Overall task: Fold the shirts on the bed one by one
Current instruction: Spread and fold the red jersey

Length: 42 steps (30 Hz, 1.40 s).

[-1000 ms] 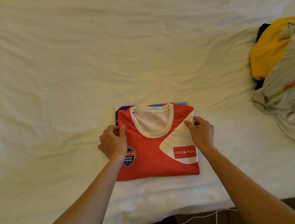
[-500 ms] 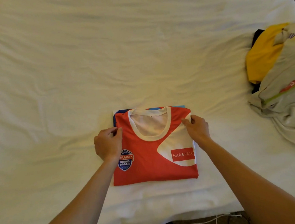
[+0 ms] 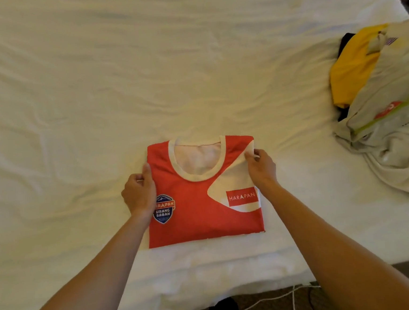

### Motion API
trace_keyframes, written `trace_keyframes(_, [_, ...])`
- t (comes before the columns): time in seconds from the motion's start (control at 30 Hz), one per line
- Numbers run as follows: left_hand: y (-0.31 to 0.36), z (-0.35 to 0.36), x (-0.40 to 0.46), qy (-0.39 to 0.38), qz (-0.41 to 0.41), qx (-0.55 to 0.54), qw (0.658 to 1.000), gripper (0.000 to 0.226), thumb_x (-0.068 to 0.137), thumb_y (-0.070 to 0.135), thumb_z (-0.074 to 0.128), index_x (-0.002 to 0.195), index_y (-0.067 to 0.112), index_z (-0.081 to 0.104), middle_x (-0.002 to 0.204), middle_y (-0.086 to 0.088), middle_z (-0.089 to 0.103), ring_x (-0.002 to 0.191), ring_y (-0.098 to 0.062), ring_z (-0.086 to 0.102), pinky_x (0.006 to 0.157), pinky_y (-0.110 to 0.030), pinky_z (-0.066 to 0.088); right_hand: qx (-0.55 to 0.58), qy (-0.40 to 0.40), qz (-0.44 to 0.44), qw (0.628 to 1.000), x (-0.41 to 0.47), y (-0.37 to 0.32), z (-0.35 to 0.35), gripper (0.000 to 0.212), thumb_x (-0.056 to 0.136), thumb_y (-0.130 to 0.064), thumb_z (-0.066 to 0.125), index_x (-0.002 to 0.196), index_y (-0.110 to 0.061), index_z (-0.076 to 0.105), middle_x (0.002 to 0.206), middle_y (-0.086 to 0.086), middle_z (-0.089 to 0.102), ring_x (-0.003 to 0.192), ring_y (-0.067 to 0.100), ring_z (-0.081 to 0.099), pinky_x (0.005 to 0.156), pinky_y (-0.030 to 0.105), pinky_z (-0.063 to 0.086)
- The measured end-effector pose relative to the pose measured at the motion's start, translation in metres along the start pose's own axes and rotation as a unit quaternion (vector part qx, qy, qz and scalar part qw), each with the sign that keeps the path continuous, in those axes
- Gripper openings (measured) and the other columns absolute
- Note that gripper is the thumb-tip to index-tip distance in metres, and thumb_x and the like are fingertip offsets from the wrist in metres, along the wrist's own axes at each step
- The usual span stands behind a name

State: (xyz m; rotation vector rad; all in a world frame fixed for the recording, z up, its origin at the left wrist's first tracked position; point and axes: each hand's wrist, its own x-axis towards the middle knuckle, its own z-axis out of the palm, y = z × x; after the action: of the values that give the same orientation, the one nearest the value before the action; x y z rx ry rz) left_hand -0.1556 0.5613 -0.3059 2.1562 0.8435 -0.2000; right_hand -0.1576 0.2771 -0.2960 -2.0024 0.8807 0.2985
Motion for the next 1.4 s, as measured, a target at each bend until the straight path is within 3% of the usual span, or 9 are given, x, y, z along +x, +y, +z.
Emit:
trace_keyframes(0.17, [-0.03,-0.012,-0.028,-0.015,0.036,0.105,0.994,0.05,0.092,0.062,0.052,0.076,0.015,0.061,0.072,-0.001,0.063,0.07,-0.025,0.06,0.059,-0.031,0.038,-0.05,0.031,0.004,0.998,-0.046,0.049,-0.008,0.032,0.095,-0.055,0.054,0.098,-0.023,0.058,0.084,-0.014,0.061,0.072,0.0,0.057,0.056,0.017,0.04])
trace_keyframes(0.33, [-0.048,-0.011,-0.053,0.027,0.137,0.122,0.983,0.029,0.103,0.037,0.045,0.086,0.015,0.051,0.079,-0.013,0.067,0.071,-0.04,0.062,0.057,-0.033,0.035,-0.118,0.036,-0.045,0.991,-0.066,0.077,-0.014,0.039,0.1,-0.045,0.049,0.074,-0.018,0.057,0.069,-0.007,0.062,0.065,0.015,0.061,0.052,0.024,0.039])
trace_keyframes(0.47, [-0.055,-0.012,-0.052,0.035,0.114,0.068,0.99,0.031,0.104,0.037,0.043,0.086,0.014,0.051,0.075,-0.012,0.066,0.067,-0.038,0.06,0.054,-0.032,0.032,-0.076,0.063,-0.023,0.995,-0.064,0.081,-0.013,0.037,0.103,-0.044,0.042,0.083,-0.017,0.057,0.075,-0.005,0.06,0.07,0.013,0.06,0.055,0.026,0.044])
trace_keyframes(0.6, [-0.061,-0.01,-0.051,-0.01,0.062,0.114,0.992,0.038,0.104,0.043,0.04,0.092,0.01,0.056,0.091,-0.02,0.07,0.083,-0.043,0.063,0.065,-0.039,0.044,-0.105,0.076,0.02,0.991,-0.068,0.083,-0.007,0.038,0.104,-0.044,0.037,0.084,-0.017,0.054,0.077,0.003,0.06,0.075,0.026,0.059,0.064,0.034,0.044])
trace_keyframes(0.7, [-0.058,-0.017,-0.048,0.014,0.036,0.178,0.983,0.048,0.101,0.056,0.033,0.088,0.015,0.054,0.081,-0.012,0.062,0.073,-0.036,0.058,0.06,-0.034,0.038,-0.129,0.114,0.009,0.985,-0.073,0.077,-0.004,0.032,0.103,-0.047,0.035,0.09,-0.022,0.05,0.079,-0.004,0.056,0.075,0.022,0.056,0.066,0.034,0.041])
trace_keyframes(0.87, [-0.038,-0.015,-0.029,0.046,0.063,0.148,0.986,0.049,0.097,0.064,0.037,0.081,0.019,0.05,0.079,0.002,0.055,0.07,-0.023,0.052,0.064,-0.034,0.036,-0.118,0.1,-0.05,0.987,-0.057,0.057,0.003,0.041,0.095,-0.06,0.046,0.114,-0.024,0.051,0.109,-0.004,0.057,0.096,0.018,0.058,0.08,0.038,0.049])
trace_keyframes(1.0, [-0.004,0.002,0.001,0.04,0.082,0.121,0.988,0.049,0.094,0.065,0.043,0.103,0.018,0.053,0.099,0.0,0.058,0.084,-0.023,0.055,0.071,-0.036,0.038,-0.076,0.105,-0.034,0.991,-0.012,0.014,0.01,0.058,0.089,-0.065,0.054,0.128,-0.024,0.048,0.124,0.0,0.054,0.109,0.02,0.055,0.085,0.035,0.045])
trace_keyframes(1.2, [0.031,0.013,0.043,-0.003,0.071,0.026,0.997,0.019,0.097,0.038,0.059,0.101,0.019,0.06,0.096,-0.001,0.064,0.091,-0.023,0.061,0.068,-0.028,0.04,-0.048,0.074,-0.032,0.996,0.027,-0.024,0.006,0.013,0.089,-0.034,0.063,0.085,-0.022,0.064,0.087,0.001,0.067,0.081,0.021,0.061,0.067,0.027,0.042])
trace_keyframes(1.4, [0.029,0.007,0.041,0.002,0.098,-0.07,0.993,0.014,0.098,0.029,0.06,0.103,0.017,0.061,0.097,0.002,0.063,0.089,-0.017,0.061,0.072,-0.022,0.045,0.003,0.083,-0.078,0.994,0.027,-0.023,-0.002,0.017,0.096,-0.02,0.06,0.113,-0.016,0.064,0.107,0.001,0.066,0.102,0.021,0.06,0.092,0.037,0.049])
